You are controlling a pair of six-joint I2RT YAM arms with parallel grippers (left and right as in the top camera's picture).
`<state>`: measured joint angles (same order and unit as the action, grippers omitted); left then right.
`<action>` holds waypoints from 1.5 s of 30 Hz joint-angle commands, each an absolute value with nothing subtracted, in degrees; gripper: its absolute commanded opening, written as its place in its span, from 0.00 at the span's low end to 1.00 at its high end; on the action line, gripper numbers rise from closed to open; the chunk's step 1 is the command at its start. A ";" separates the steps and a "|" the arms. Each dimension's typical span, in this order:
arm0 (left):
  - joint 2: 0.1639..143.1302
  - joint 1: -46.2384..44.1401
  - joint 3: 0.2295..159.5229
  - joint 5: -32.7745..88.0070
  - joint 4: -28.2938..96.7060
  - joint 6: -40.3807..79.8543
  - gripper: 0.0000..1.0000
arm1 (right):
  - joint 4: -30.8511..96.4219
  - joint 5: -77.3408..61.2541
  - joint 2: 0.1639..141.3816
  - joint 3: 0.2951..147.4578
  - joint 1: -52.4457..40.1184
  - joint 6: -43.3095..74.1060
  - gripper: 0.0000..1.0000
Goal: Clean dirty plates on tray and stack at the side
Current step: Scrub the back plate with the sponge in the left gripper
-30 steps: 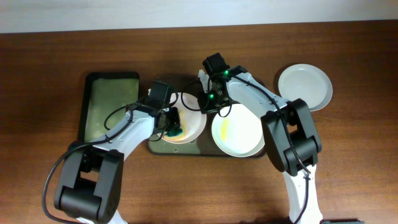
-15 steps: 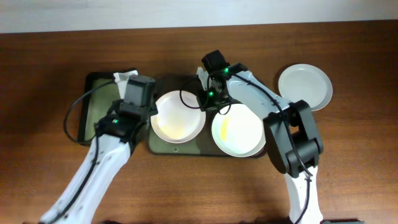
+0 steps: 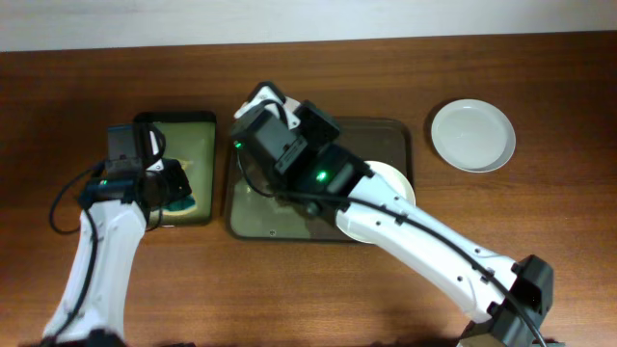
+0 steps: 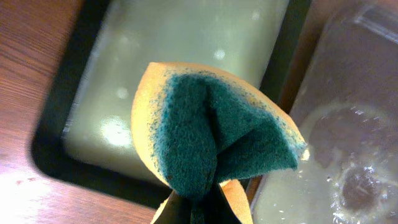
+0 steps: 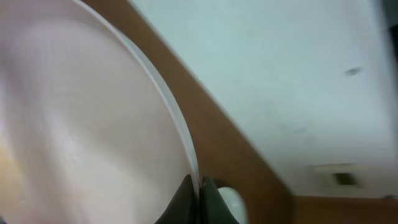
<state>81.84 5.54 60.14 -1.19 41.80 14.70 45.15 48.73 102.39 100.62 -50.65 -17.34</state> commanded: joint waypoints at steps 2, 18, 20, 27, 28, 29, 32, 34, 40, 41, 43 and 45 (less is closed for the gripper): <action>89.36 5.80 60.90 1.34 42.09 13.15 0.00 | 42.35 60.69 101.62 101.60 -52.64 -30.20 0.04; 89.32 5.80 60.90 2.42 41.67 13.13 0.00 | 43.57 33.74 104.51 100.71 -46.17 -10.17 0.04; 88.60 5.80 60.93 3.75 41.60 13.13 0.00 | 44.12 21.32 105.62 100.68 -41.95 -6.61 0.04; 77.82 5.48 61.28 16.97 38.61 10.79 0.00 | 48.05 -16.64 119.35 100.16 -23.31 3.95 0.04; 77.43 5.04 61.28 19.20 38.11 10.81 0.00 | 48.03 -19.20 121.86 100.16 -22.17 3.95 0.04; 77.47 4.12 61.28 21.15 37.54 10.85 0.00 | 47.99 -20.40 123.57 100.16 -21.63 3.95 0.04; 79.33 -0.49 61.21 21.43 35.77 14.57 0.00 | 47.33 -20.58 127.90 100.16 -21.54 3.95 0.04; 81.84 -4.21 61.21 20.84 31.68 18.74 0.00 | 46.37 -20.36 128.38 100.14 -21.74 3.95 0.04; 95.59 -14.39 61.21 16.71 17.28 29.32 0.00 | 45.19 -18.00 128.38 100.12 -21.74 5.23 0.04; 98.21 -15.81 61.21 16.71 14.11 29.32 0.00 | 45.19 -17.96 128.38 100.12 -21.74 5.23 0.04; 101.78 -17.17 61.21 16.60 10.17 29.32 0.00 | 45.23 -17.96 128.38 100.12 -21.74 5.23 0.04; 104.38 -17.08 61.21 15.11 9.02 29.34 0.00 | 45.23 -17.96 128.38 100.12 -21.74 5.21 0.04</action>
<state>101.58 -17.19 60.40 16.91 10.39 28.34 45.19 -18.04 128.53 100.18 -21.47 4.60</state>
